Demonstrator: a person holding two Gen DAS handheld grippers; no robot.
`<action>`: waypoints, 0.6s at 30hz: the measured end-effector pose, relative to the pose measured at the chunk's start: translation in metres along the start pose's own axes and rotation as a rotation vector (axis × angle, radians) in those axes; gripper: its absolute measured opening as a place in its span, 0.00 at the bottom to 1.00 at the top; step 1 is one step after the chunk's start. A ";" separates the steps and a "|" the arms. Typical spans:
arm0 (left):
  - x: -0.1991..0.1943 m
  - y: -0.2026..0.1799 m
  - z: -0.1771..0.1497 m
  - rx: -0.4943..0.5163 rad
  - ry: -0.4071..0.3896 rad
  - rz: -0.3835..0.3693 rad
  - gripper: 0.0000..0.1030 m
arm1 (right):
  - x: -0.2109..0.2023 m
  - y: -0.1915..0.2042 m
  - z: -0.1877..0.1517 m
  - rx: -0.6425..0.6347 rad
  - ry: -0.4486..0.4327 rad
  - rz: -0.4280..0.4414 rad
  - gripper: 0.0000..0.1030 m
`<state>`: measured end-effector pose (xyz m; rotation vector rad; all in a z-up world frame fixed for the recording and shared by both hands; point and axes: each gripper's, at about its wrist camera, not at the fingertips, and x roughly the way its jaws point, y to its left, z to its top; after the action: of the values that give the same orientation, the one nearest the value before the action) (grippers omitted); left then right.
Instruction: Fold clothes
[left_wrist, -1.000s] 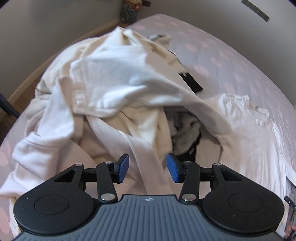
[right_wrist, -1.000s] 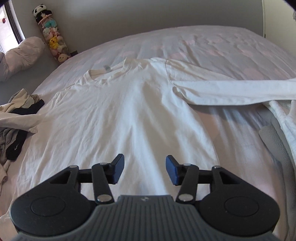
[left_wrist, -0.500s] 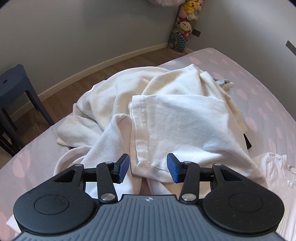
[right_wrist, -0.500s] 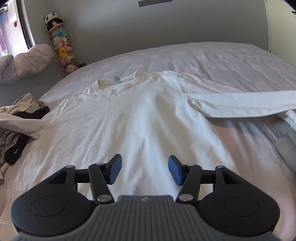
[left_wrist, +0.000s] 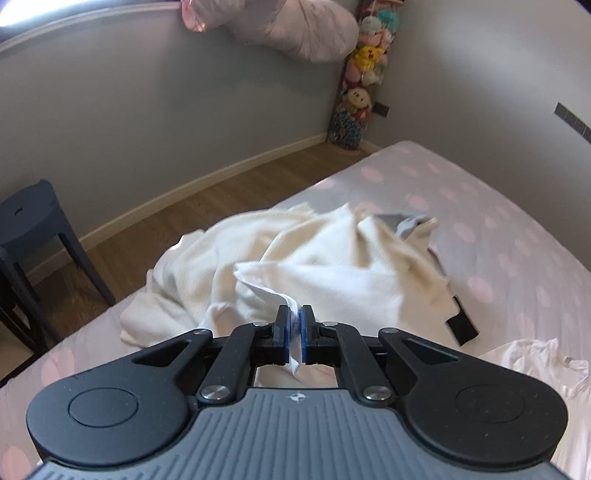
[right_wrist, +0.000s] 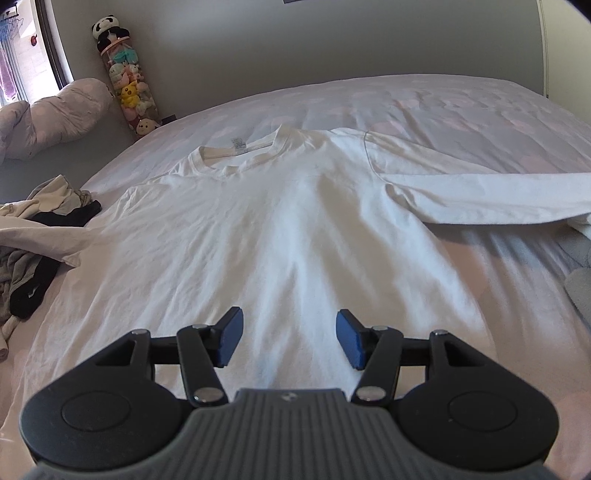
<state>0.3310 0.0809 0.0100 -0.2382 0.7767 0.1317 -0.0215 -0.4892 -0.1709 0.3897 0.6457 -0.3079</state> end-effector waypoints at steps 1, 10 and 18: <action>-0.013 -0.009 0.009 0.015 -0.030 -0.022 0.03 | -0.001 -0.001 0.000 0.005 -0.003 0.005 0.58; -0.129 -0.147 0.055 0.209 -0.213 -0.265 0.03 | -0.006 -0.009 0.002 0.048 -0.014 -0.001 0.58; -0.184 -0.311 0.009 0.418 -0.198 -0.521 0.03 | -0.002 -0.023 0.004 0.052 0.008 -0.136 0.58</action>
<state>0.2710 -0.2226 0.1974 -0.0232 0.5092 -0.4898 -0.0294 -0.5110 -0.1724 0.3980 0.6748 -0.4533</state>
